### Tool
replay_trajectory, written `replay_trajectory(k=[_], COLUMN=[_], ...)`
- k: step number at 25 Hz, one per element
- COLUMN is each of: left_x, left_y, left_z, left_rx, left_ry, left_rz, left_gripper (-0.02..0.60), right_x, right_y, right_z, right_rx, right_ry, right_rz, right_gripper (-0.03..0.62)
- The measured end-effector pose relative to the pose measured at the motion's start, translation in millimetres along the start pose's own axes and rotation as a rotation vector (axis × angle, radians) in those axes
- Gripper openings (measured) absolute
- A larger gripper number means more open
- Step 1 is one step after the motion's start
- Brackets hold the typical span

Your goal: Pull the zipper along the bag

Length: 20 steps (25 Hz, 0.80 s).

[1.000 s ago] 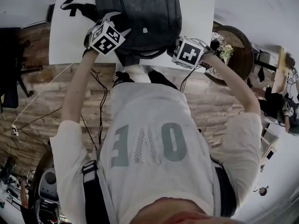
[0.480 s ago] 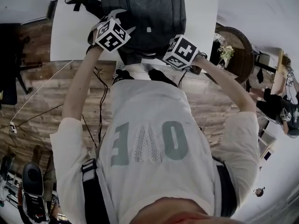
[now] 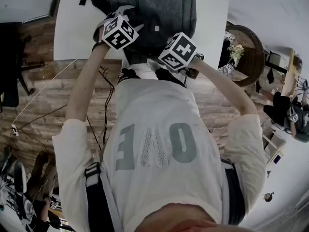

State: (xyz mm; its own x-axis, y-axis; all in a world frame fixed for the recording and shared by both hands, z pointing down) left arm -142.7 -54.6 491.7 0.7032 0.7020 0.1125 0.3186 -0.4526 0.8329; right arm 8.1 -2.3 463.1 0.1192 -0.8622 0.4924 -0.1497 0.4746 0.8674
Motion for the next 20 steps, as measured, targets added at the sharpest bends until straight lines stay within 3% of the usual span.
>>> replay_trajectory(k=[5,13,18,20], left_x=[1.6,-0.6,0.8,-0.7], left_y=[-0.2,-2.2,-8.3,-17.0], left_z=[-1.1,-1.5,0.8,-1.4], left_rx=[0.002,-0.01,0.016,0.046], left_ry=[0.003,0.003,0.027,0.044], left_rz=[-0.001,-0.002,0.026,0.049], left_gripper=[0.295,0.295,0.295,0.295], right_x=[-8.7,-28.6,-20.9,-22.7], right_y=[5.1,16.0,13.6,14.6], right_z=[5.2,34.7,22.3,18.8], right_rx=[0.09,0.182,0.28,0.286], right_ry=[0.093,0.1,0.205,0.195], right_rz=[-0.006,-0.06,-0.019,-0.053], right_gripper=[0.034,0.038,0.031,0.029])
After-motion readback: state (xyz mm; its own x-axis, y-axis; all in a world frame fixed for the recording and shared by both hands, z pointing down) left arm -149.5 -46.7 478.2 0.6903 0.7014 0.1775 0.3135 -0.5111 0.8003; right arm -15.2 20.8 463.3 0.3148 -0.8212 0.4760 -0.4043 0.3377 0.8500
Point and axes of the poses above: the fingertips, and each gripper's own axes: y forward along the fingers, x to its right, z out of its top, the point moved 9 cm from there along -y, backward along the fingers, and after that the axes turned 12 degrees about -x, right-handed, at the moved point
